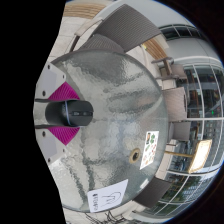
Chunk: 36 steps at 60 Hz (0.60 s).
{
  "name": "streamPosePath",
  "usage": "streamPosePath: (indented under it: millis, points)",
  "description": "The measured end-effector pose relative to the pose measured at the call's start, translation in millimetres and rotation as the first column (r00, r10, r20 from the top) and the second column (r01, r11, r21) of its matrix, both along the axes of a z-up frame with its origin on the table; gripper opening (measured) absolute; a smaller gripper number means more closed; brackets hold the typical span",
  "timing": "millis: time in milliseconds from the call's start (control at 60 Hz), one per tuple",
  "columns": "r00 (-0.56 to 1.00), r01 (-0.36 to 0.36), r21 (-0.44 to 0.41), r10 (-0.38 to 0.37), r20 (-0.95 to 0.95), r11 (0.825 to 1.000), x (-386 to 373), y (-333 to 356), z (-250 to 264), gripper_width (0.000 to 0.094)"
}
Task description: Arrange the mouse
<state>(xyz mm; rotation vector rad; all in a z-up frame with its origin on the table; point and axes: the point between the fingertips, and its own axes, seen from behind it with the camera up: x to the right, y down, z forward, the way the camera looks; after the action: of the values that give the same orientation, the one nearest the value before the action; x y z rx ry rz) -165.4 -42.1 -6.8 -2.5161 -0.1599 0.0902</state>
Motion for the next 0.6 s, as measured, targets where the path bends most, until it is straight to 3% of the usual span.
streamPosePath:
  millis: [100,150,217,300,367,433,500,600]
  points:
    - [0.999,0.012,0.081,-0.008,-0.044,0.997,19,31,64,0.0296]
    - [0.998,0.023,0.161,-0.012,-0.066,0.987,41,54,116,0.0297]
    - [0.996,0.049,0.28,-0.028,-0.08,0.959,81,93,189,0.0298]
    - [0.997,0.061,0.406,-0.035,-0.072,0.912,143,128,267,0.0298]
    - [0.997,0.071,0.47,-0.053,-0.05,0.88,200,151,306,0.0298]
    - [0.997,0.077,0.505,-0.076,-0.024,0.86,258,170,328,0.0296]
    - [0.995,0.091,0.501,-0.105,-0.001,0.86,314,180,318,0.0296]
    - [0.988,0.143,0.425,-0.157,-0.001,0.894,385,193,266,0.0296]
